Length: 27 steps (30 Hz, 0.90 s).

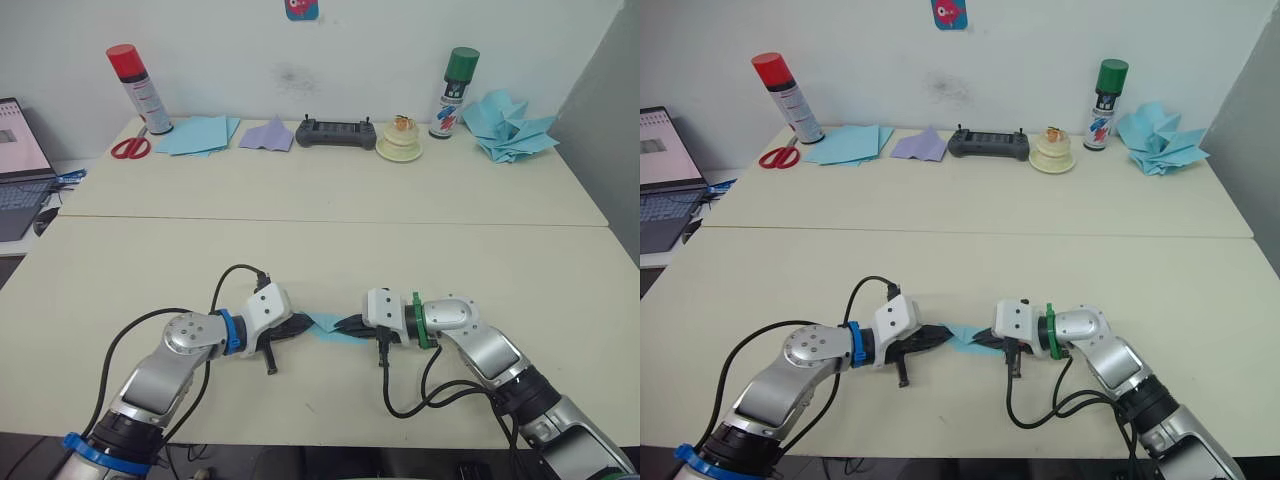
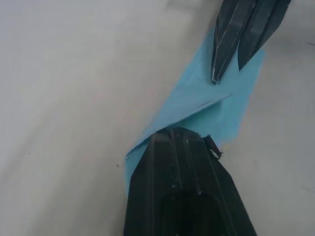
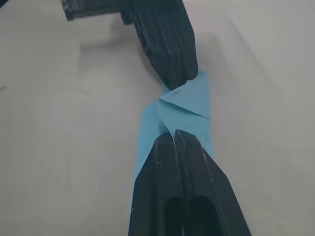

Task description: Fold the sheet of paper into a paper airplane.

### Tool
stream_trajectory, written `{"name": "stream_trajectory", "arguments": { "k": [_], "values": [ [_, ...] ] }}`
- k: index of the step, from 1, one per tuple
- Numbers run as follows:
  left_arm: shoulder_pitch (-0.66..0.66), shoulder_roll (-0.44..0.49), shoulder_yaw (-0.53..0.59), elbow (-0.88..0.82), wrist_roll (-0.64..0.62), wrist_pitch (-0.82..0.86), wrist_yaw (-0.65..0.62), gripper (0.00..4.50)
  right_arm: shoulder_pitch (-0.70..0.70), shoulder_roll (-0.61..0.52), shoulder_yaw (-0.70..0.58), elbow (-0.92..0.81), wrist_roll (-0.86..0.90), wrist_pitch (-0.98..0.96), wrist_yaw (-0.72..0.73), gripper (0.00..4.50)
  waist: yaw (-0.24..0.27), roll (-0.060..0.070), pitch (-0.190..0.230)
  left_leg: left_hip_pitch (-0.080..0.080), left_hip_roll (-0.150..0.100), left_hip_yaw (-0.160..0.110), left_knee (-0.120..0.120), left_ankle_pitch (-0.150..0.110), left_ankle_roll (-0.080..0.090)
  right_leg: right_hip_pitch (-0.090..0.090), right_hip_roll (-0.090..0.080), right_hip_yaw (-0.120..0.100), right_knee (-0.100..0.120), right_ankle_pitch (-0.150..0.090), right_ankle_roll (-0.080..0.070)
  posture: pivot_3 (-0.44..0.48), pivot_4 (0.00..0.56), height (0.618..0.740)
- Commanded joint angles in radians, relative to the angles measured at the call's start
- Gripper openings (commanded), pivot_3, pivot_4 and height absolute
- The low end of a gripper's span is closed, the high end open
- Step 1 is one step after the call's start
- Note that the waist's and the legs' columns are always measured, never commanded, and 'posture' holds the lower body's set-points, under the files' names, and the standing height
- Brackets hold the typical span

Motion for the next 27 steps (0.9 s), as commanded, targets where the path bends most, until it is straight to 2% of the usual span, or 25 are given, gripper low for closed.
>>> {"name": "stream_trajectory", "arguments": {
  "k": [1, 6, 10, 14, 17, 21, 24, 27],
  "values": [
    [0.021, 0.009, 0.063, 0.057, -0.085, 0.175, -0.009, 0.0, 0.016, -0.005, -0.002, 0.01, -0.026, -0.023, 0.001, 0.04, 0.0, -0.001, 0.0, 0.0, 0.0, 0.0, 0.0, 0.0, 0.0, 0.0, 0.0, 0.0, 0.0, 0.0, 0.0, 0.0, 0.15, 0.74],
    [-0.027, 0.041, 0.154, -0.028, -0.272, 0.307, -0.094, 0.0, 0.016, -0.004, -0.001, 0.019, -0.044, -0.038, 0.003, 0.04, 0.0, -0.003, 0.002, -0.001, 0.0, -0.001, 0.0, 0.0, 0.0, -0.001, 0.0, -0.001, 0.0, 0.0, -0.001, 0.0, 0.15, 0.74],
    [-0.069, 0.021, 0.164, -0.098, -0.341, 0.374, -0.081, 0.0, 0.015, -0.004, -0.005, 0.027, -0.048, -0.047, 0.001, 0.04, 0.004, -0.007, 0.007, -0.002, 0.0, -0.001, 0.0, 0.0, 0.0, -0.001, 0.0, -0.001, 0.0, 0.0, -0.001, 0.0, 0.15, 0.74],
    [-0.112, -0.084, 0.062, -0.018, -0.178, 0.261, 0.059, 0.0, 0.018, -0.004, -0.007, 0.026, -0.049, -0.059, 0.001, 0.04, 0.007, -0.008, 0.007, -0.001, 0.0, -0.001, 0.001, 0.0, 0.0, 0.0, -0.001, -0.001, 0.001, 0.0, -0.001, 0.0, 0.15, 0.74],
    [-0.099, -0.113, -0.003, 0.026, -0.1, 0.212, 0.089, 0.0, 0.017, -0.001, -0.007, 0.024, -0.051, -0.064, 0.003, 0.04, 0.003, -0.009, 0.007, -0.001, 0.0, -0.001, 0.001, 0.0, 0.0, 0.0, 0.0, 0.0, 0.001, 0.002, -0.004, 0.0, 0.15, 0.74],
    [-0.076, -0.121, -0.044, 0.039, -0.068, 0.19, 0.084, 0.0, 0.019, 0.001, -0.014, 0.011, -0.037, -0.043, 0.012, 0.04, 0.006, -0.009, 0.007, -0.001, 0.0, -0.002, 0.001, 0.0, 0.0, 0.0, 0.0, -0.001, 0.001, 0.002, -0.005, 0.0, 0.15, 0.74],
    [-0.065, -0.113, -0.058, 0.039, -0.049, 0.176, 0.08, 0.0, 0.023, 0.001, -0.018, -0.007, -0.009, -0.002, 0.035, 0.62, 0.006, -0.009, 0.007, -0.001, 0.0, -0.002, 0.001, 0.0, 0.0, 0.001, -0.001, -0.001, 0.001, 0.002, -0.004, 0.0, 0.15, 0.74],
    [-0.057, -0.1, -0.073, 0.043, -0.026, 0.151, 0.069, 0.0, 0.035, -0.03, -0.01, -0.059, 0.037, 0.07, 0.107, 1.65, 0.006, -0.009, 0.007, -0.001, -0.001, -0.001, 0.001, 0.0, 0.0, 0.001, -0.001, -0.001, 0.001, 0.002, -0.004, 0.0, 0.15, 0.74]
  ]
}}
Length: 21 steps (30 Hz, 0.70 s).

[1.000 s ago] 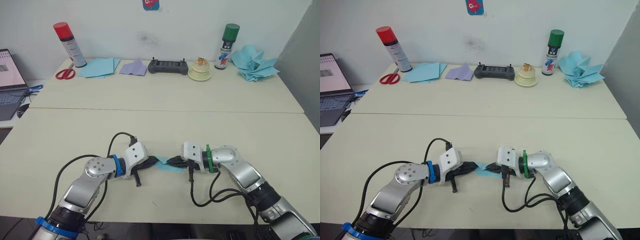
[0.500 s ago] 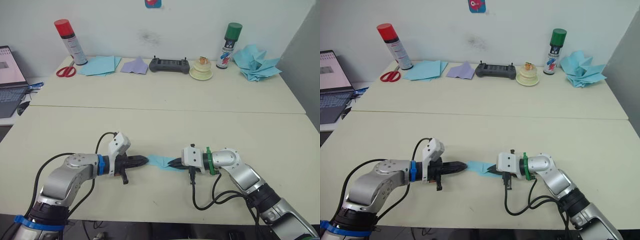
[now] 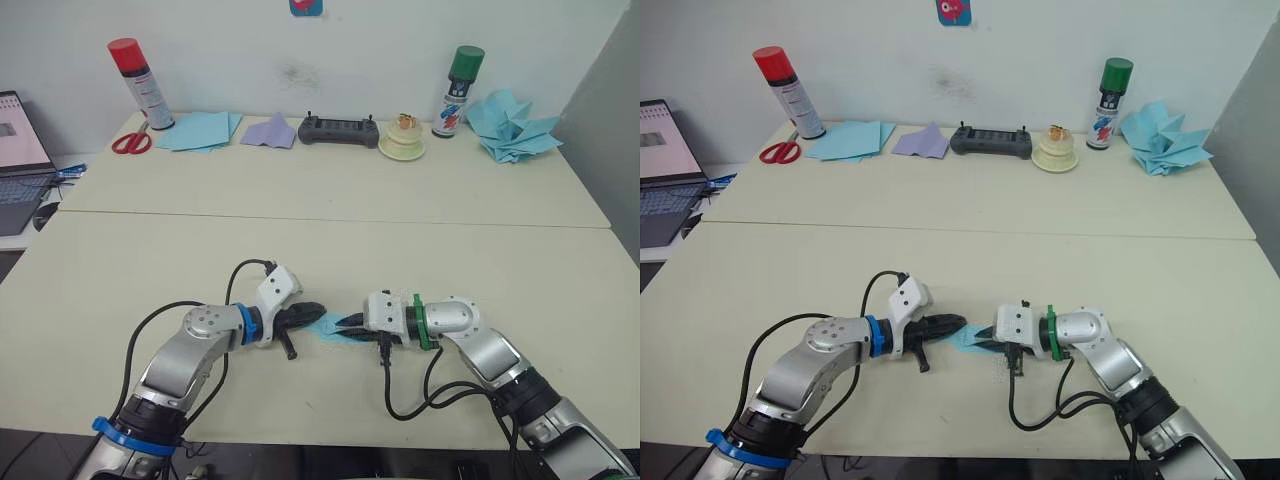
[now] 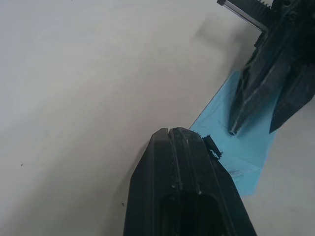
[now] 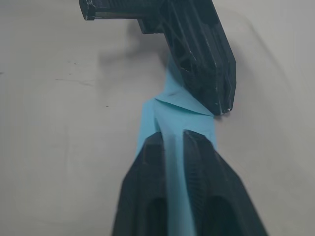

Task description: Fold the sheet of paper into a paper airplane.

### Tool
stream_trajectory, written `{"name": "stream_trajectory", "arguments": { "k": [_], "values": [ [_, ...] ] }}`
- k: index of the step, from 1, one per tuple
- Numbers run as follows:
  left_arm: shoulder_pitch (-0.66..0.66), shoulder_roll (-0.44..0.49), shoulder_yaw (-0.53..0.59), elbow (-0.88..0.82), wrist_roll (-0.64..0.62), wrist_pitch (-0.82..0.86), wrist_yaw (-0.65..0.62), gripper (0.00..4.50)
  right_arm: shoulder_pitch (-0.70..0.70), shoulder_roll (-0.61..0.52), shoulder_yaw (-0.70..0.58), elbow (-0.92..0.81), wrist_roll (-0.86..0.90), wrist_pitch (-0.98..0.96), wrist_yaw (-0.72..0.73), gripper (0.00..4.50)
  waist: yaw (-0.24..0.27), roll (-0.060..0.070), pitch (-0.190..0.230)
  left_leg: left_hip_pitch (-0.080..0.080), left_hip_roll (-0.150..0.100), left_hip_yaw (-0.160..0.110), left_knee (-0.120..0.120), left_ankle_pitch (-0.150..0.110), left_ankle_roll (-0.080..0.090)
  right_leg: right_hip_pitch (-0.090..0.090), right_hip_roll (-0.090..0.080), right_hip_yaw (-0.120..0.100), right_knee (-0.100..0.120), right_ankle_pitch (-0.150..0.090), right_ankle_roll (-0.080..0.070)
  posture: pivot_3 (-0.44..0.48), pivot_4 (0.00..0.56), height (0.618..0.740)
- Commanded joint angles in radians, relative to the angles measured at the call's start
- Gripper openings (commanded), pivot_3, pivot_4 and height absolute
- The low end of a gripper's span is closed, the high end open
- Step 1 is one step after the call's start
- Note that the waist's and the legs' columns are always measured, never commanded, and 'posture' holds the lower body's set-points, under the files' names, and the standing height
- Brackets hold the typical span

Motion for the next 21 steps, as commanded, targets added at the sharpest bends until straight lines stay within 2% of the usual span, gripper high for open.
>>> {"name": "stream_trajectory", "arguments": {
  "k": [1, 8, 11, 14, 15, 21],
  "values": [
    [0.035, 0.023, -0.047, 0.031, 0.049, -0.005, -0.012, 0.0, 0.025, -0.052, 0.014, -0.071, 0.059, 0.089, 0.112, 1.94, 0.001, 0.0, 0.0, 0.0, 0.0, 0.0, 0.0, 0.0, 0.0, 0.0, 0.0, 0.0, 0.0, 0.0, 0.0, 0.0, 0.15, 0.74],
    [0.042, 0.028, -0.06, 0.054, 0.083, -0.048, -0.009, 0.0, 0.033, -0.108, -0.028, -0.133, 0.134, 0.208, 0.176, 1.94, 0.003, 0.0, 0.0, 0.0, 0.0, -0.001, 0.0, 0.0, 0.0, 0.0, 0.0, -0.001, 0.0, 0.0, 0.0, 0.0, 0.15, 0.74],
    [0.049, 0.029, -0.067, 0.048, 0.088, -0.067, -0.016, 0.0, 0.037, -0.11, -0.095, -0.19, 0.248, 0.296, 0.194, 1.32, 0.003, 0.0, 0.0, 0.0, 0.0, 0.0, 0.0, 0.0, 0.0, 0.0, 0.0, -0.001, 0.0, -0.001, 0.001, 0.0, 0.15, 0.74],
    [0.058, 0.031, -0.072, 0.041, 0.09, -0.083, -0.022, 0.0, 0.033, -0.09, -0.164, -0.246, 0.358, 0.395, 0.176, 0.23, 0.002, 0.0, 0.0, 0.0, 0.0, 0.0, 0.0, 0.0, 0.0, 0.0, 0.0, 0.0, 0.0, 0.0, 0.001, 0.0, 0.15, 0.74],
    [0.06, 0.033, -0.076, 0.04, 0.095, -0.089, -0.023, 0.0, 0.024, -0.073, -0.185, -0.253, 0.373, 0.416, 0.146, 0.04, 0.002, 0.0, 0.0, 0.0, 0.0, -0.001, 0.0, 0.0, 0.0, 0.0, 0.0, -0.001, 0.0, 0.0, 0.001, 0.0, 0.15, 0.74],
    [0.061, 0.04, -0.089, 0.054, 0.122, -0.122, -0.029, 0.0, -0.017, 0.017, -0.151, -0.138, 0.212, 0.387, -0.063, 0.04, 0.0, 0.0, 0.0, 0.0, 0.0, -0.001, 0.0, 0.0, 0.0, 0.0, 0.0, -0.001, 0.0, -0.001, 0.001, 0.0, 0.15, 0.74]
  ]
}}
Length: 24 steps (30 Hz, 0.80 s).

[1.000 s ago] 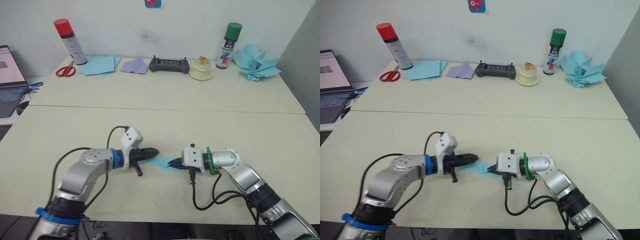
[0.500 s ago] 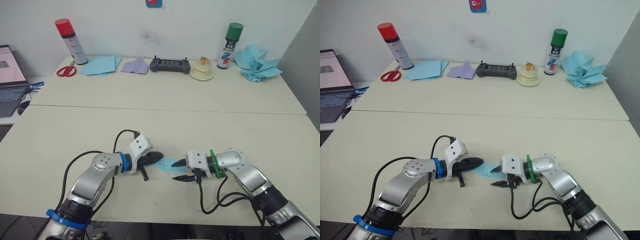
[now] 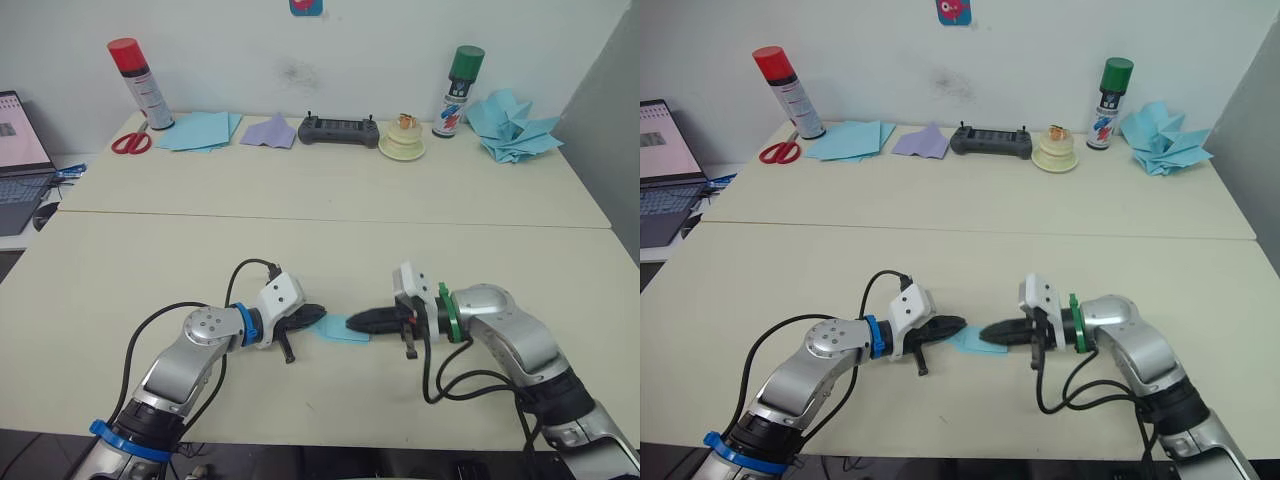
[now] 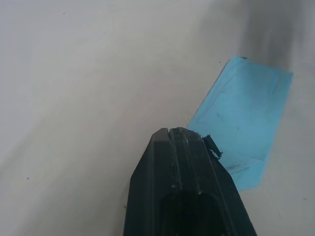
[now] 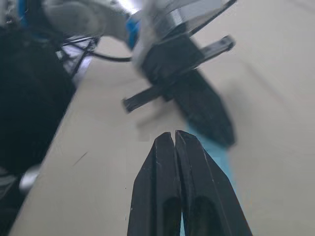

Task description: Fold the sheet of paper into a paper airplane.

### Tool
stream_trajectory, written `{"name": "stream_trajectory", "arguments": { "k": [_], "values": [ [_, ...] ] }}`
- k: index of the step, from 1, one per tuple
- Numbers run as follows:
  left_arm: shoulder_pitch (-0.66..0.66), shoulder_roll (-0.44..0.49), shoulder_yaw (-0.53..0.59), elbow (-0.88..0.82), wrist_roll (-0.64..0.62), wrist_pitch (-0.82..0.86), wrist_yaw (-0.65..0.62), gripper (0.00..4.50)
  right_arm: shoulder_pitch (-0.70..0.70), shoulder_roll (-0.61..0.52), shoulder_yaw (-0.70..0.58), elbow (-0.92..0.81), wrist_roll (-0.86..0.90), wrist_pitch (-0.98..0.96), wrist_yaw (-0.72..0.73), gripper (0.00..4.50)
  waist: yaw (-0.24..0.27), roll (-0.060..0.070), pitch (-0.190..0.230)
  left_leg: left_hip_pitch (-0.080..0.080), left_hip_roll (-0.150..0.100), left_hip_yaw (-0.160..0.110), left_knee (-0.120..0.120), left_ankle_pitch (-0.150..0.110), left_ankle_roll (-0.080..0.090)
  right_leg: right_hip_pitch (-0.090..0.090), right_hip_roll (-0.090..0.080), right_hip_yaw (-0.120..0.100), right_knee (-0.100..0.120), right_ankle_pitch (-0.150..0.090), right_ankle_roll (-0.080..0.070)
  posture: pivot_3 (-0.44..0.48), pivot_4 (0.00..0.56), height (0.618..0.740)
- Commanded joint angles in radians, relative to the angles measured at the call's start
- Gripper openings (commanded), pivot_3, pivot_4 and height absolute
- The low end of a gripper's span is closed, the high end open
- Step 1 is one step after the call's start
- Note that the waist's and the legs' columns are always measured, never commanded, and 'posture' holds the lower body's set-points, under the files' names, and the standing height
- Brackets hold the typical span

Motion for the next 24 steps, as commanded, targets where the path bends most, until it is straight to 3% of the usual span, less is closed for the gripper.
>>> {"name": "stream_trajectory", "arguments": {
  "k": [1, 14, 24],
  "values": [
    [0.034, 0.017, -0.054, 0.044, 0.047, 0.011, -0.026, 0.0, -0.014, 0.03, 0.034, 0.075, -0.116, -0.047, -0.122, 0.04, 0.0, 0.0, 0.0, 0.0, 0.0, 0.0, 0.0, 0.0, 0.0, 0.0, 0.0, 0.0, 0.0, 0.0, 0.0, 0.0, 0.15, 0.74],
    [0.029, 0.028, -0.045, 0.059, 0.063, -0.001, -0.037, 0.0, 0.036, -0.002, 0.101, 0.081, -0.218, -0.036, -0.143, 0.04, 0.001, 0.0, -0.001, 0.0, 0.0, 0.001, 0.0, 0.0, 0.0, 0.0, 0.0, 0.0, 0.0, 0.001, -0.001, 0.0, 0.15, 0.74],
    [0.025, 0.024, -0.047, 0.071, 0.064, -0.003, -0.028, 0.0, 0.118, -0.14, -0.013, 0.037, -0.172, 0.012, -0.131, 0.04, 0.002, 0.0, -0.005, 0.002, -0.001, 0.001, 0.001, 0.0, 0.0, 0.002, 0.0, 0.0, 0.0, -0.001, 0.002, 0.0, 0.15, 0.74]
  ]
}}
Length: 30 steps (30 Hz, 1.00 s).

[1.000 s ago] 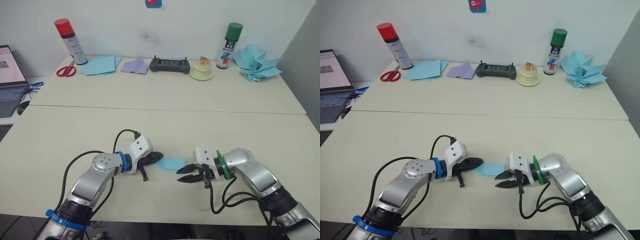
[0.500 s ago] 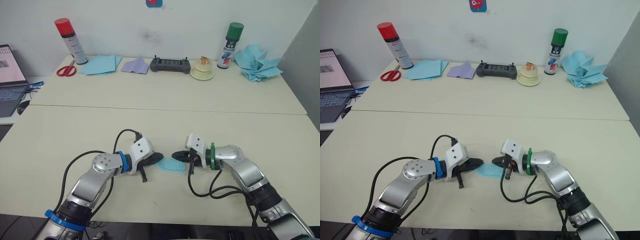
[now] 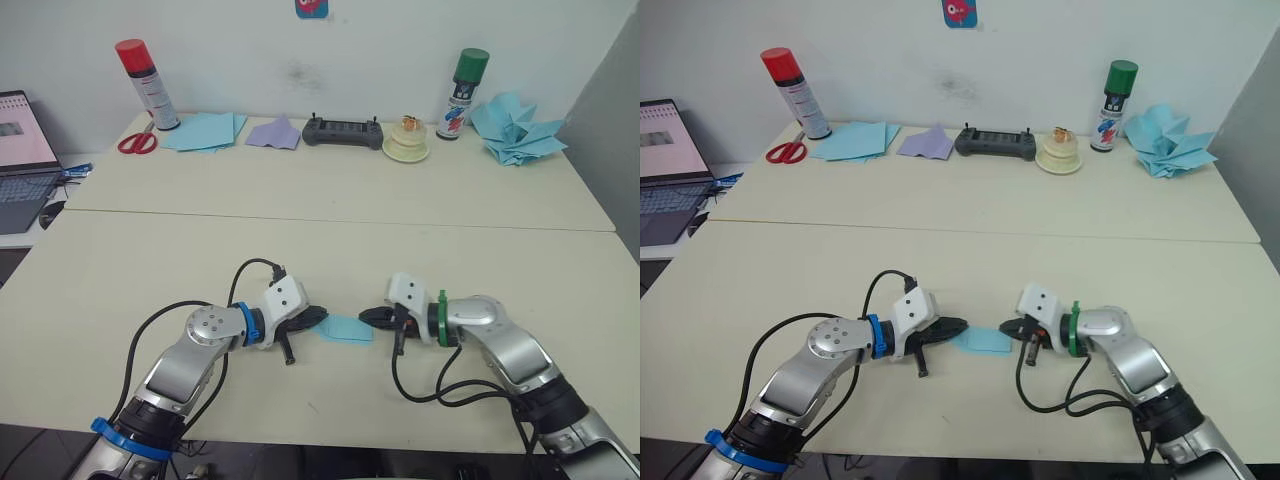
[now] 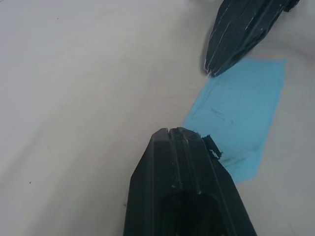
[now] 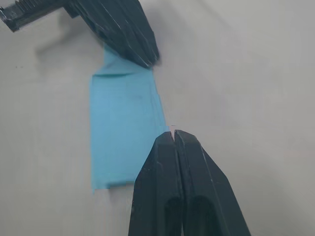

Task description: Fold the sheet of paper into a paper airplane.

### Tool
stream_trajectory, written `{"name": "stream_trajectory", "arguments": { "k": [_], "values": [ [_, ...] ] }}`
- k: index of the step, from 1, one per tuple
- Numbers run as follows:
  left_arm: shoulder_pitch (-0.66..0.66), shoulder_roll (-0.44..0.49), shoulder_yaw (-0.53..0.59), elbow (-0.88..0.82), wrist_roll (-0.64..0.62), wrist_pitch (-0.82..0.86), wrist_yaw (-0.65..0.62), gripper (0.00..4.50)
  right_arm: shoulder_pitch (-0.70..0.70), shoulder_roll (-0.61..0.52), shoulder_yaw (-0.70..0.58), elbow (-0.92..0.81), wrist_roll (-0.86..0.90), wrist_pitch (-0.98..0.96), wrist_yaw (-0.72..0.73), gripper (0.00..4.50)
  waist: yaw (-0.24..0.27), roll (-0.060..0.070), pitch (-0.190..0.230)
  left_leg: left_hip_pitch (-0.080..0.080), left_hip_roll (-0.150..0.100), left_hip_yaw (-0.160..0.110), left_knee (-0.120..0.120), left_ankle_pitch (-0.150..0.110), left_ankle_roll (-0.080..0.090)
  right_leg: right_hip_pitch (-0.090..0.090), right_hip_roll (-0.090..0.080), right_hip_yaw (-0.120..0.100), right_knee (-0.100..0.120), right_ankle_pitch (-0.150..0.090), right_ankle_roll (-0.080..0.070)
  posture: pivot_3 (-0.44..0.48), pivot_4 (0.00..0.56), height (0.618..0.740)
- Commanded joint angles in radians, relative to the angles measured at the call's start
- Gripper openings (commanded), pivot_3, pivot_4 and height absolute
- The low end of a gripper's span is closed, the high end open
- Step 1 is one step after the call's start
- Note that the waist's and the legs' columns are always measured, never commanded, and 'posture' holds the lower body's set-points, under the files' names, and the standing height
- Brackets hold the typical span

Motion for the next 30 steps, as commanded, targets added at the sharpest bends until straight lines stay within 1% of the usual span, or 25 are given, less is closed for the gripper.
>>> {"name": "stream_trajectory", "arguments": {
  "k": [1, 3, 5, 8, 14, 18, 22, 26, 28, 30],
  "values": [
    [0.037, 0.02, -0.028, 0.056, 0.041, 0.021, -0.012, 0.0, 0.055, -0.054, -0.051, -0.006, 0.018, 0.019, 0.019, 0.04, 0.001, 0.0, -0.001, 0.0, 0.0, 0.0, 0.0, 0.0, 0.0, 0.0, 0.0, 0.0, 0.0, 0.0, 0.0, 0.0, 0.15, 0.74],
    [0.038, 0.023, -0.026, 0.06, 0.042, 0.016, -0.013, 0.0, 0.065, -0.06, -0.061, -0.029, 0.028, -0.009, 0.027, 0.04, 0.002, 0.0, -0.001, 0.0, 0.0, 0.0, 0.0, 0.0, 0.0, 0.001, 0.0, 0.0, 0.0, 0.0, 0.0, 0.0, 0.15, 0.74],
    [0.034, 0.023, -0.024, 0.064, 0.042, 0.014, -0.012, 0.0, 0.053, -0.03, -0.076, -0.042, 0.044, -0.069, 0.019, 0.04, 0.002, 0.0, -0.001, 0.0, 0.0, 0.0, 0.0, 0.0, 0.0, 0.001, 0.0, 0.0, 0.0, 0.0, 0.0, 0.0, 0.15, 0.74],
    [0.033, 0.025, -0.021, 0.064, 0.041, 0.012, -0.014, 0.0, 0.024, 0.018, -0.07, -0.05, 0.054, -0.109, 0.014, 0.04, 0.0, 0.0, -0.001, 0.0, 0.0, 0.0, 0.0, 0.0, 0.0, 0.0, 0.0, 0.0, 0.0, 0.0, 0.0, 0.0, 0.15, 0.74],
    [0.032, 0.027, -0.011, 0.062, 0.037, 0.009, -0.021, 0.0, -0.009, 0.09, -0.003, -0.025, 0.034, -0.065, 0.022, 0.04, -0.001, 0.0, 0.0, 0.0, 0.001, 0.0, 0.0, 0.0, 0.0, 0.0, 0.001, 0.0, 0.0, 0.0, 0.0, 0.0, 0.15, 0.74],
    [0.023, 0.02, 0.034, 0.03, 0.006, 0.009, -0.013, 0.0, -0.029, 0.079, 0.081, 0.039, -0.034, -0.022, 0.026, 0.04, -0.001, 0.0, 0.0, 0.0, 0.001, 0.0, 0.0, 0.0, 0.0, 0.0, 0.001, 0.0, 0.0, 0.001, -0.002, 0.0, 0.15, 0.74],
    [0.023, 0.003, 0.104, -0.07, -0.123, 0.092, -0.037, 0.0, -0.039, 0.072, 0.091, 0.057, -0.047, -0.022, 0.025, 0.04, -0.005, 0.001, 0.0, 0.0, 0.001, 0.0, 0.0, 0.0, 0.0, -0.001, 0.001, 0.0, 0.001, 0.0, -0.001, 0.0, 0.15, 0.74],
    [0.007, -0.034, 0.119, -0.113, -0.188, 0.149, -0.03, 0.0, -0.039, 0.07, 0.093, 0.061, -0.045, -0.026, 0.029, 0.04, -0.004, 0.001, 0.0, -0.001, 0.001, -0.001, 0.0, 0.0, 0.0, -0.001, 0.001, -0.001, 0.001, 0.0, 0.0, 0.0, 0.15, 0.74],
    [-0.003, -0.062, 0.103, -0.11, -0.183, 0.169, -0.007, 0.0, -0.038, 0.068, 0.093, 0.057, -0.041, -0.023, 0.033, 0.04, -0.003, 0.001, 0.0, -0.001, 0.001, 0.0, 0.0, 0.0, 0.0, -0.001, 0.001, 0.0, 0.001, 0.0, 0.0, 0.0, 0.15, 0.74],
    [-0.009, -0.08, 0.066, -0.065, -0.126, 0.149, 0.02, 0.0, -0.034, 0.067, 0.089, 0.054, -0.038, -0.022, 0.032, 0.04, -0.003, 0.001, 0.0, -0.001, 0.001, -0.001, 0.001, 0.0, 0.0, -0.001, 0.001, 0.0, 0.001, 0.0, 0.0, 0.0, 0.15, 0.74]
  ]
}}
